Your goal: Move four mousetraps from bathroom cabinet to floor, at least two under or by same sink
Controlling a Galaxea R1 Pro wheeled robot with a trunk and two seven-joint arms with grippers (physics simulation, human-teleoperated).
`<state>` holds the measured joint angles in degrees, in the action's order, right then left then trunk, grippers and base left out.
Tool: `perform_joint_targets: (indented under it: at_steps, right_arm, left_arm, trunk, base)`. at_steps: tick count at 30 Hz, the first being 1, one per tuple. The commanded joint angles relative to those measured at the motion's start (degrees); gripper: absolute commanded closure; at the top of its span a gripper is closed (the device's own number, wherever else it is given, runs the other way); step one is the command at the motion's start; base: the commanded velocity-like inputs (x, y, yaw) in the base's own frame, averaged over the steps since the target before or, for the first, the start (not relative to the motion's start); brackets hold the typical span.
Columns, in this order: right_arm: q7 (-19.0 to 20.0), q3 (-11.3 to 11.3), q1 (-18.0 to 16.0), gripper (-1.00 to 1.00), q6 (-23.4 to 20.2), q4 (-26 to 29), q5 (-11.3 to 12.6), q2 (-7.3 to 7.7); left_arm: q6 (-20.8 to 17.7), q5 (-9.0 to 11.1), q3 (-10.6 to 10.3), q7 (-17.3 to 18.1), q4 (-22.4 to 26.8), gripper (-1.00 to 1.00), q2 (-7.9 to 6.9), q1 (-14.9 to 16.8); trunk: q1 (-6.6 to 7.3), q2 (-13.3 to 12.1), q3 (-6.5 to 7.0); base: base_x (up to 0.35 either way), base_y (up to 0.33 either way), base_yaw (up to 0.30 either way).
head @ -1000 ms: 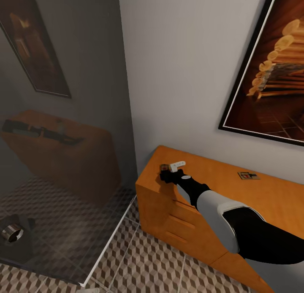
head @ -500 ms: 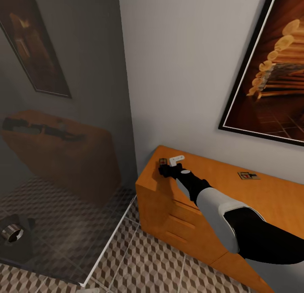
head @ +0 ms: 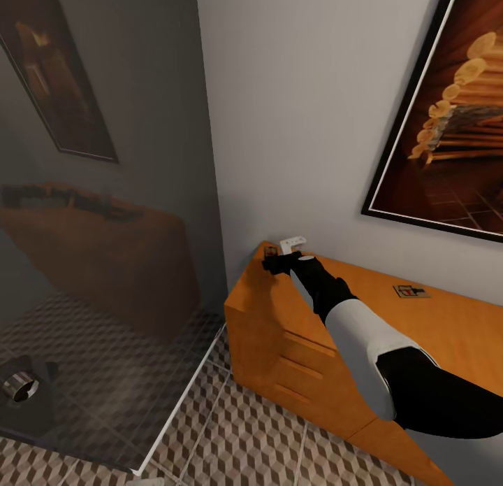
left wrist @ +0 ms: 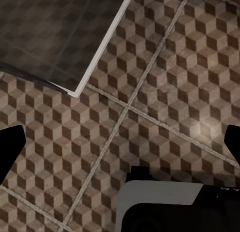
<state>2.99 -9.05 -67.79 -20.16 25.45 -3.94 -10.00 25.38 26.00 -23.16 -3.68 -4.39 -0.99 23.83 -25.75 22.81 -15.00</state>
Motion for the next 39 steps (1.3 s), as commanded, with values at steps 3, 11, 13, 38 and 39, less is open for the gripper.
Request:
perform_joint_targets:
  at_steps: [3,11,13,38,39]
  right_arm:
    - [0.0,0.0,0.0,1.00,-4.5,2.6,-0.3,0.00]
    - [-0.1,0.1,0.0,1.00,-6.6,3.2,-0.2,0.00]
    - [-0.1,0.1,-0.1,1.00,-6.7,3.2,-0.2,0.00]
    - [-0.1,0.1,0.0,1.00,-6.6,2.2,0.0,0.00]
    - [-0.1,0.1,-0.1,1.00,-6.6,2.2,0.0,0.00]
  left_arm:
    - [0.3,0.2,-0.5,-0.1,-0.2,-1.00,0.05,0.1]
    - [0.3,0.2,-0.5,-0.1,-0.2,-1.00,0.11,0.1]
    - [0.3,0.2,-0.5,-0.2,-0.2,-1.00,0.11,0.1]
    - [0.3,0.2,-0.5,-0.2,-0.2,-1.00,0.03,0.1]
    - [0.3,0.2,-0.5,-0.2,-0.2,-1.00,0.03,0.1]
  trunk:
    - [-0.03,0.1,-0.11]
    - [-0.03,0.1,-0.11]
    - [-0.03,0.1,-0.11]
    - [-0.03,0.1,-0.11]
    - [-0.03,0.1,-0.11]
  base:
    - [0.000,0.000,0.000]
    - [-0.112,0.007,0.000]
    - [-0.286,0.008,0.000]
    - [-0.209,0.000,0.000]
    - [-0.335,0.000,0.000]
